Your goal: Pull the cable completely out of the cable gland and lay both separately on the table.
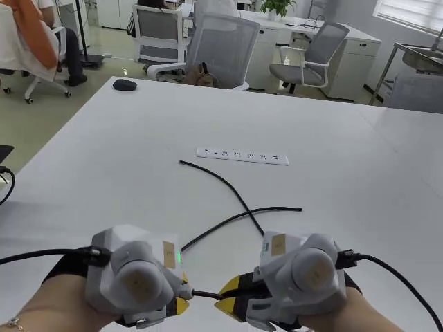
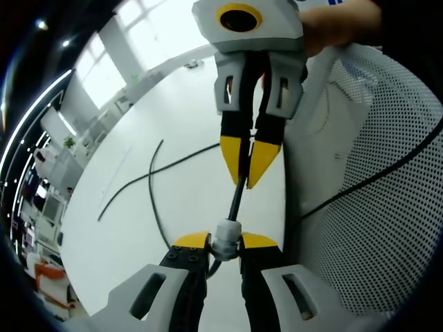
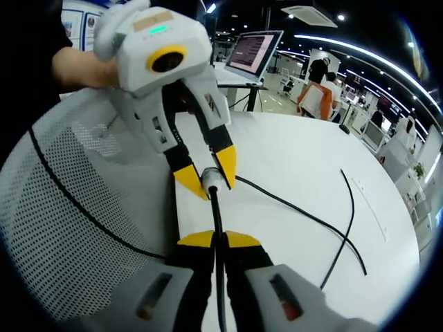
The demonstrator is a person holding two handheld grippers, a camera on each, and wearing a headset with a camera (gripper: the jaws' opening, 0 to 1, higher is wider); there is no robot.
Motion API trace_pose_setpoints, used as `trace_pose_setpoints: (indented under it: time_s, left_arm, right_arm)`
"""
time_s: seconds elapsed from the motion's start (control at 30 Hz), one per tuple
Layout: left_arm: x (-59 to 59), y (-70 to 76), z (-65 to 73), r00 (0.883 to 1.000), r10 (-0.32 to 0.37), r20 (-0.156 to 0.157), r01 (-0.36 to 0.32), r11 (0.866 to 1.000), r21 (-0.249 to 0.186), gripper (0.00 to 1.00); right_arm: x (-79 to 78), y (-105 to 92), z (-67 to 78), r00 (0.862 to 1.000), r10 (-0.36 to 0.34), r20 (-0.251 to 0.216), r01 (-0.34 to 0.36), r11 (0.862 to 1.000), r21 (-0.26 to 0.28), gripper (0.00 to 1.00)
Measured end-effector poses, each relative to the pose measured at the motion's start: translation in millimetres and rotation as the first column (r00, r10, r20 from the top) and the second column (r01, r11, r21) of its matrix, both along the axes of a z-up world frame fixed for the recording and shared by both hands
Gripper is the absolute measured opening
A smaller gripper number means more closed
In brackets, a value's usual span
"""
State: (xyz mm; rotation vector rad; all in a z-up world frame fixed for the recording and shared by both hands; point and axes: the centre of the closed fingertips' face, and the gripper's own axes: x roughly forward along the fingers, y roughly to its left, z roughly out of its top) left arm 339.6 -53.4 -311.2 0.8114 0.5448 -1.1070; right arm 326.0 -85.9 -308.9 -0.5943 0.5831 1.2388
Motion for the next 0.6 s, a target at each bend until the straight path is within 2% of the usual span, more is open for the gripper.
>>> trace_pose_setpoints:
  time_s: [0.13, 0.37, 0.43, 0.6]
  left_arm:
    - [0.7, 1.0, 0.0, 1.0, 0.006, 0.0, -0.006, 1.0, 0.002, 0.18]
    - [1.3, 3.0, -0.6, 1.0, 0.013, -0.003, -0.013, 1.0, 0.008, 0.17]
    - [1.5, 4.1, -1.0, 1.0, 0.016, -0.003, -0.016, 1.0, 0.012, 0.17]
    - [1.1, 6.3, -2.7, 1.0, 0.016, -0.005, -0.015, 1.0, 0.025, 0.17]
  right_arm:
    - [4.1, -8.1, -7.1, 1.0, -0.026, 0.007, 0.026, 0.998, -0.049, 0.03]
    - [11.0, -24.6, -19.5, 0.997, -0.074, 0.009, 0.075, 0.988, -0.136, 0.03]
    - [14.9, -35.6, -25.0, 0.995, -0.096, 0.025, 0.099, 0.976, -0.196, 0.03]
    - [20.2, -56.5, -37.4, 0.99, -0.134, 0.042, 0.141, 0.943, -0.301, 0.03]
